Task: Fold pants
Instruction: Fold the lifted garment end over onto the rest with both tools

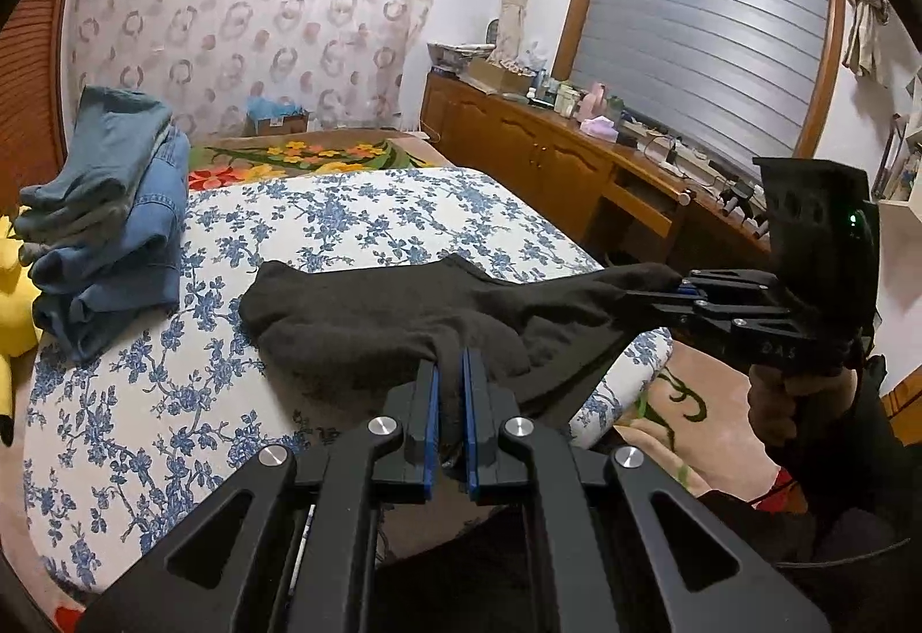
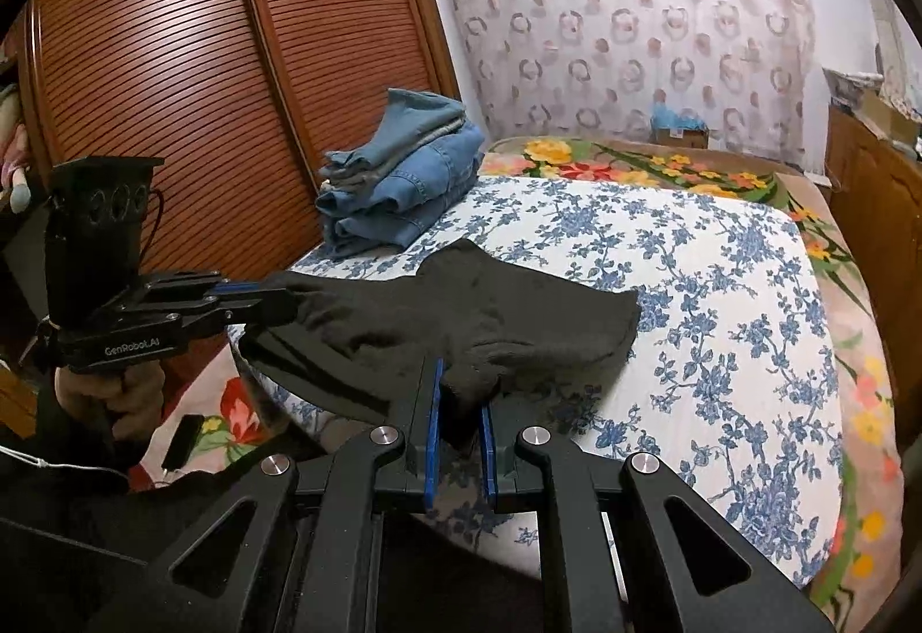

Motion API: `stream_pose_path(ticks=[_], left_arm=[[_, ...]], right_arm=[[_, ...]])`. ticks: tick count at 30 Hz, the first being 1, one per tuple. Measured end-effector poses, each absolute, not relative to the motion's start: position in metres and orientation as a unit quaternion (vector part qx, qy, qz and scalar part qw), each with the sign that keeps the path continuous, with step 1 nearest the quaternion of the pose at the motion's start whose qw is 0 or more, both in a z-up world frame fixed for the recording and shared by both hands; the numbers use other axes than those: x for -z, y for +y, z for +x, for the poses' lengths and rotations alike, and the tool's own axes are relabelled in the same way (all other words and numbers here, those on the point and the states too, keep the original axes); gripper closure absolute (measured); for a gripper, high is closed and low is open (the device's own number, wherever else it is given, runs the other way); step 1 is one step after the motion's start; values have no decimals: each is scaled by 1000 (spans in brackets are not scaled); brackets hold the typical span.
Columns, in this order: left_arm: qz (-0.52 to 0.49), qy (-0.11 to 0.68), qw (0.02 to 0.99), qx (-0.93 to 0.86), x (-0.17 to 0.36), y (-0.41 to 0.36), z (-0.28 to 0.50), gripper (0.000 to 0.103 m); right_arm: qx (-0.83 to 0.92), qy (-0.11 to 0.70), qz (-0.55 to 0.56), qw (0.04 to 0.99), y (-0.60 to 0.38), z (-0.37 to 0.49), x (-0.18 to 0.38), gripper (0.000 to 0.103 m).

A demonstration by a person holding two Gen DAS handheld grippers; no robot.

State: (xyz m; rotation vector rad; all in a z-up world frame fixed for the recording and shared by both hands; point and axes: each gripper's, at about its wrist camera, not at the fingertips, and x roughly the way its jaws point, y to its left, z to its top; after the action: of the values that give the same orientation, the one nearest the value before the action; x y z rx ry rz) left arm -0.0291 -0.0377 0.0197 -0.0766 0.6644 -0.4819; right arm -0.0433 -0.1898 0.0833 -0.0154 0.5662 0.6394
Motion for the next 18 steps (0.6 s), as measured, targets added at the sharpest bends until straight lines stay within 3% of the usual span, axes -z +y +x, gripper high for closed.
stream_pose_path(ticks=[18], left_arm=[[-37, 353, 917, 183, 2, -28, 70, 95]], right_arm=[[-267, 296, 18, 917, -170, 62, -54, 91]])
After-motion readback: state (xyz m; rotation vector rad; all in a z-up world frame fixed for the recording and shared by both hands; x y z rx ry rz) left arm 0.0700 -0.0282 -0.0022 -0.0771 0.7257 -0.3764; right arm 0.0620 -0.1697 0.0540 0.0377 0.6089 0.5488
